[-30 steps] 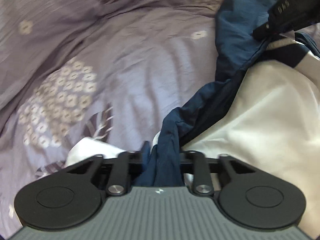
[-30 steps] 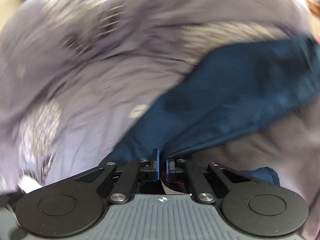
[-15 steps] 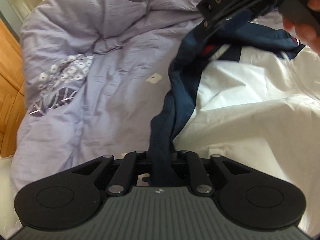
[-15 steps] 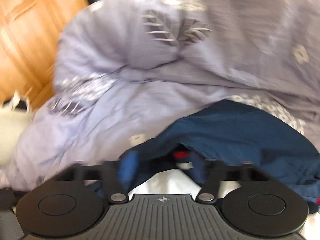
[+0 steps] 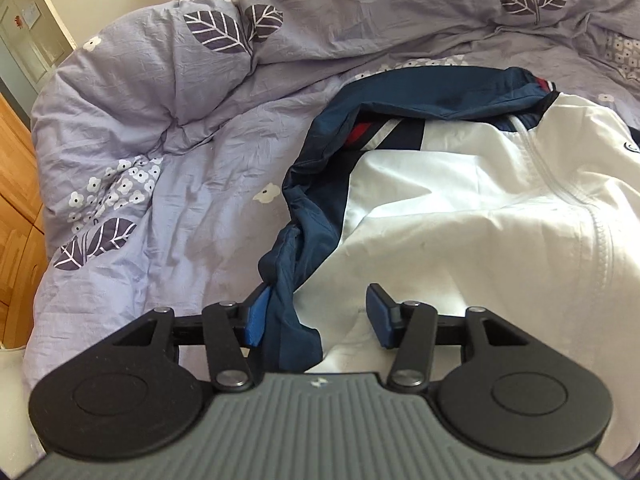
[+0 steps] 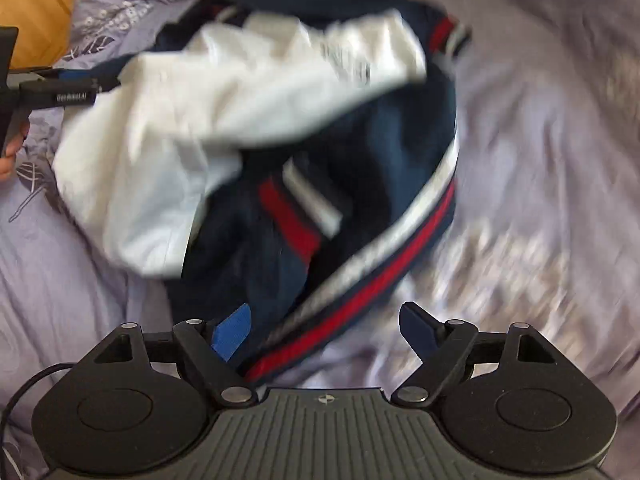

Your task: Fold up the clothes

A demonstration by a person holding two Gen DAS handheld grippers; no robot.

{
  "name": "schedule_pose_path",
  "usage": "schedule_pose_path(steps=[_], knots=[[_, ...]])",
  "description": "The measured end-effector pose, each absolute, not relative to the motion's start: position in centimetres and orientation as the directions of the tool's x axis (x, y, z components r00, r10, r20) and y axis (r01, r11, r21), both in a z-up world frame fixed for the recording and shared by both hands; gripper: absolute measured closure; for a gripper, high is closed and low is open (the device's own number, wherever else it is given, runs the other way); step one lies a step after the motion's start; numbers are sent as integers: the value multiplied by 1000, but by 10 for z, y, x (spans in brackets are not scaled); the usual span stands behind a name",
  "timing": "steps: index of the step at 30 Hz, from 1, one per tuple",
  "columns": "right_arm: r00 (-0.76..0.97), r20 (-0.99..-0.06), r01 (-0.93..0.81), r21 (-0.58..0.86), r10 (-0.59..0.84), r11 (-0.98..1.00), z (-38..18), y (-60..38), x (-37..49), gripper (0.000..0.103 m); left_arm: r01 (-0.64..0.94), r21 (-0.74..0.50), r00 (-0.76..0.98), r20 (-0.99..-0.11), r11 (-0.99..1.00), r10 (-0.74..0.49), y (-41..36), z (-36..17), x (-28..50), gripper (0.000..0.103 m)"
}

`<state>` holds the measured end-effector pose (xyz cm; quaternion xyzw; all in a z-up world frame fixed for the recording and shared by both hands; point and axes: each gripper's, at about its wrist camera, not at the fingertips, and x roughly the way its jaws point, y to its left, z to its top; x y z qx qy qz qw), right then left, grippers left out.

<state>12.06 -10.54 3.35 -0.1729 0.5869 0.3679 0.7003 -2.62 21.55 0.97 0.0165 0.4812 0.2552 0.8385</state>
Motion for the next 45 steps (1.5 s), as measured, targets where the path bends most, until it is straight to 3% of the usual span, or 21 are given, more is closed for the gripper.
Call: schedule_pose_path(steps=[2,4,5,9,12,15,18,19,21,22,25,26,30,34,35,37,39,45], knots=[[-31,-928,-656,300,372,692,14,-106,114,22,-417,289,396,-796,862,458,213,8,-25,47],[-43,-923,-616,326,383,717,1,-99,108,62,-421,302,386,-794,855,470,210,8,-24,47],[-20,-941,-623,277,339,732,-1,-92,105,96,-424,303,382,-794,853,472,209,9,-25,47],[134,-967,-620,90,219,779,29,-110,109,98,-425,258,402,-805,868,436,209,18,-31,46],[275,-961,-538,-165,-13,826,50,-162,130,98,-414,211,421,-818,885,392,211,24,-34,42],[291,-931,-428,-333,-221,840,63,-233,154,98,-405,186,443,-816,895,370,211,29,-37,41],[309,-887,-430,-453,-344,781,70,-264,159,86,-395,163,462,-815,904,349,213,34,-40,33],[325,-885,-423,-451,-333,786,75,-261,157,83,-391,157,465,-817,907,342,214,34,-41,30],[365,-899,-437,-396,-242,808,88,-239,151,60,-386,172,457,-818,906,350,214,33,-40,30],[378,-912,-470,-338,-160,816,95,-222,147,54,-384,183,452,-818,905,357,214,32,-39,30],[241,-950,-719,-38,198,694,100,-150,116,43,-391,221,435,-811,894,391,214,29,-36,29],[159,-947,-788,48,279,613,94,-123,103,33,-395,221,433,-812,892,392,214,28,-36,29],[59,-951,-928,61,305,369,39,-33,50,30,-404,215,425,-816,889,391,214,26,-37,29],[67,-947,-937,48,314,345,5,11,34,29,-407,211,419,-821,889,387,213,22,-38,29],[71,-947,-940,43,314,340,-3,20,31,30,-408,210,417,-823,889,386,213,22,-39,29],[89,-948,-942,20,306,335,-10,25,30,40,-409,209,414,-825,888,384,213,20,-39,29],[81,-951,-930,36,299,366,-7,21,31,101,-406,214,414,-824,888,387,211,19,-39,29],[140,-950,-898,-3,279,441,35,-13,39,101,-395,220,416,-823,892,387,209,19,-41,28]])
